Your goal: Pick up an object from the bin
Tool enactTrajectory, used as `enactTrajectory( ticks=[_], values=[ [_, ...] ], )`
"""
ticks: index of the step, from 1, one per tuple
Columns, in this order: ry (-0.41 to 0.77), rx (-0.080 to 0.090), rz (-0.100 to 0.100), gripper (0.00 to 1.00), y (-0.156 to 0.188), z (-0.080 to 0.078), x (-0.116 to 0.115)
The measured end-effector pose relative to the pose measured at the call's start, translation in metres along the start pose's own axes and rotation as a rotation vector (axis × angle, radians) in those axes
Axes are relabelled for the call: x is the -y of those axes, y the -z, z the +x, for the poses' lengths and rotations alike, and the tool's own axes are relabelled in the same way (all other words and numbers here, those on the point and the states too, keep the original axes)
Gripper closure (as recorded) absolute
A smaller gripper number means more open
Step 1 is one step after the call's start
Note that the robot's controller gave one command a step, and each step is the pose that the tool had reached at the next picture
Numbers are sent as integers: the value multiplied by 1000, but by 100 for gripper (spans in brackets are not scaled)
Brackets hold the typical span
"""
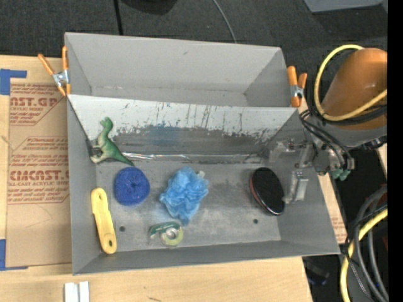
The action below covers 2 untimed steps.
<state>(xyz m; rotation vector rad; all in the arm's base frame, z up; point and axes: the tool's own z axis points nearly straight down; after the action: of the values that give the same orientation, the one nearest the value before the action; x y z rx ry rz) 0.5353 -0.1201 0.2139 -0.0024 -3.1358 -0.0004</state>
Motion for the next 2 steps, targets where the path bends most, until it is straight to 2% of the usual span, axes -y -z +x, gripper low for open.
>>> enactTrajectory(
  ticks=[1, 2],
  values=[
    [1, 8, 1, 0, 5, -2, 0],
    [41, 14, 3, 0, -39, -10, -12]
  ],
)
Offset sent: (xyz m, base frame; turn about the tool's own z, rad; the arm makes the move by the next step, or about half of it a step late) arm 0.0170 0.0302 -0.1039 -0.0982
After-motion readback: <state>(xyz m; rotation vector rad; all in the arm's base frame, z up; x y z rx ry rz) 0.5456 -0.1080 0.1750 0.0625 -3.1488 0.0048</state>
